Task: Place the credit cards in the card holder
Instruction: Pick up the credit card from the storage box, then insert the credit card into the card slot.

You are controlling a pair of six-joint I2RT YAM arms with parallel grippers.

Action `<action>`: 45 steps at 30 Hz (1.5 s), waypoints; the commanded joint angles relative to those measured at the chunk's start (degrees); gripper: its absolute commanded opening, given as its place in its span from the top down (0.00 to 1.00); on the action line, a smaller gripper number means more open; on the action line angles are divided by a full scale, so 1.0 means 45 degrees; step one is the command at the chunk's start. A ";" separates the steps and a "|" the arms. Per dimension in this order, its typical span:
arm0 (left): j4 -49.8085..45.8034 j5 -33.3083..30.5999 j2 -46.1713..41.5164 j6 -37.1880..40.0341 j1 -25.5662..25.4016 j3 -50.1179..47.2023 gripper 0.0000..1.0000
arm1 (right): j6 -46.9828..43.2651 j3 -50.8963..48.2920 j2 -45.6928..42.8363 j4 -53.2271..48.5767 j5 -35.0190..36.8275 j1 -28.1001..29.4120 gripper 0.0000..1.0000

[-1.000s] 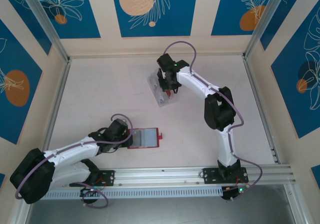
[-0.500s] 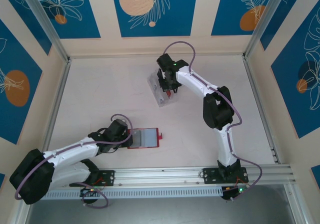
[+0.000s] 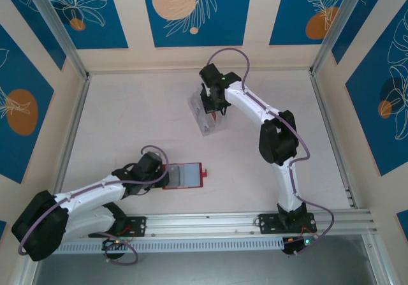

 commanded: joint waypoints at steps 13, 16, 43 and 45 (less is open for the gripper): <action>-0.0083 0.0364 -0.0155 0.0143 -0.0228 -0.0267 0.70 | 0.2660 -0.8642 -0.7566 0.6313 -0.4227 0.1726 1.00; -0.0090 0.0408 -0.0139 0.0162 -0.0245 -0.0284 0.72 | 0.4036 -1.1307 -0.8270 0.9251 -0.4663 0.2600 1.00; -0.0724 0.0069 -0.0136 -0.0043 -0.0263 -0.0211 0.82 | 0.8174 -1.6021 -0.6444 1.6744 -0.3593 0.5082 1.00; -0.0747 0.0071 -0.0114 -0.0034 -0.0265 -0.0208 0.82 | 0.8354 -1.6236 -0.6445 1.6929 -0.3416 0.5175 1.00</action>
